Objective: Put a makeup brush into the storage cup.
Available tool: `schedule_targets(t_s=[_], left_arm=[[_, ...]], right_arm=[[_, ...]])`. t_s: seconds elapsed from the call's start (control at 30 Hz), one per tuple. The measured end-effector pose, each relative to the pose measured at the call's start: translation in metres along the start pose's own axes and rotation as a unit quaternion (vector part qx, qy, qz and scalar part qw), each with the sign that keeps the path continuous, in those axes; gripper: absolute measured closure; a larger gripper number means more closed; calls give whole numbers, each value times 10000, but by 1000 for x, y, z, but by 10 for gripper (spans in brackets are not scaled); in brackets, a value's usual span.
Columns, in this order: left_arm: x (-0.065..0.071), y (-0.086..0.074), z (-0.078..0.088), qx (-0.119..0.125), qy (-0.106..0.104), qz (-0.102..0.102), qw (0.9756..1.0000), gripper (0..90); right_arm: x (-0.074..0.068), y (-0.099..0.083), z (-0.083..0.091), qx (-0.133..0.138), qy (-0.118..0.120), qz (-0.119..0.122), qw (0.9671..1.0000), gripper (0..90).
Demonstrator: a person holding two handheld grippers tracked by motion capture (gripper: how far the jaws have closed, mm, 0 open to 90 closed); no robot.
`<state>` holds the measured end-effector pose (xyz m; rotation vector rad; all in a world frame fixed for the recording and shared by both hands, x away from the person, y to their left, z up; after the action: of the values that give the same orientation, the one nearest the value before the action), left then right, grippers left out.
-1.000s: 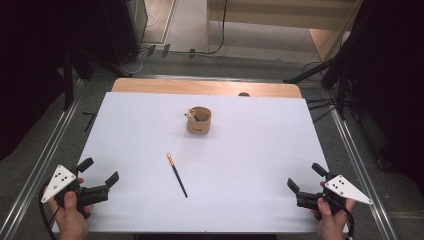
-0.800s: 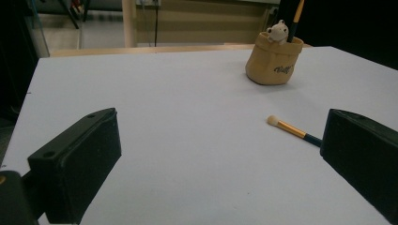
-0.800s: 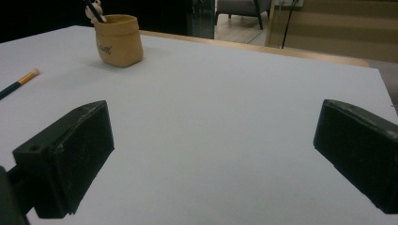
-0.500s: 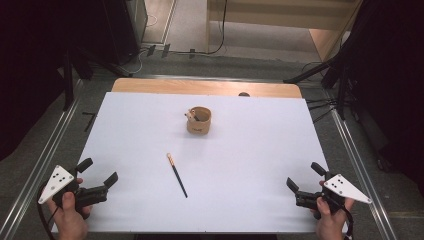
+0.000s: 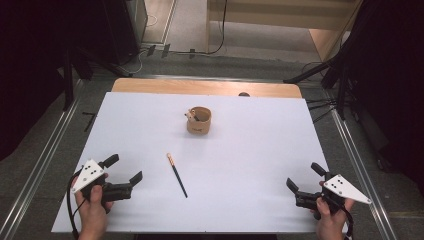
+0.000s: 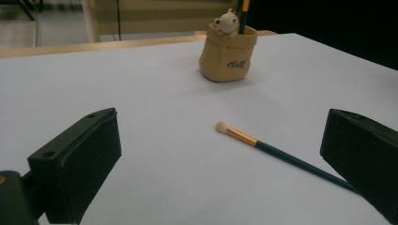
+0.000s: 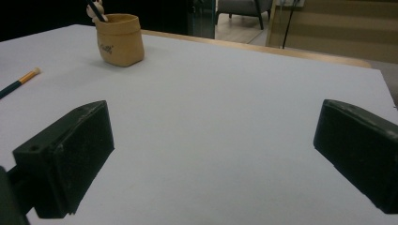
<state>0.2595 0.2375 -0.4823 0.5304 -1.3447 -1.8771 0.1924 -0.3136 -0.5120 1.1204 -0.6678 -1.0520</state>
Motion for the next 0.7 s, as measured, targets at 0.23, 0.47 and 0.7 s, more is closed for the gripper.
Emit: schedule_targets(t_s=[0.23, 0.47, 0.7], left_arm=[[11, 10, -22, -196, -289, -98, 9993, 0], [20, 15, -40, -394, -524, -215, 9976, 0], [29, 18, -56, -584, -764, -367, 9947, 0]], right_arm=[[2, -2, 3, -3, -29, -28, 10000, 0], [1, -2, 2, -27, -22, -37, 10000, 0], [0, -3, 0, -50, -22, -18, 10000, 0]])
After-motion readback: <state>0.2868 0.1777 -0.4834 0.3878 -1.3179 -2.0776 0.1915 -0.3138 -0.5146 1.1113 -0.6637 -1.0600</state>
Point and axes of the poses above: each handheld gripper's, and its own axes: z roughly backward along the jaws, y roughly out of its top, x roughly to its right, the point moved 3 cm from there along -z, roughly forward along the jaws, and after that the axes turned 2 degrees about -x, right-handed, at the moved point
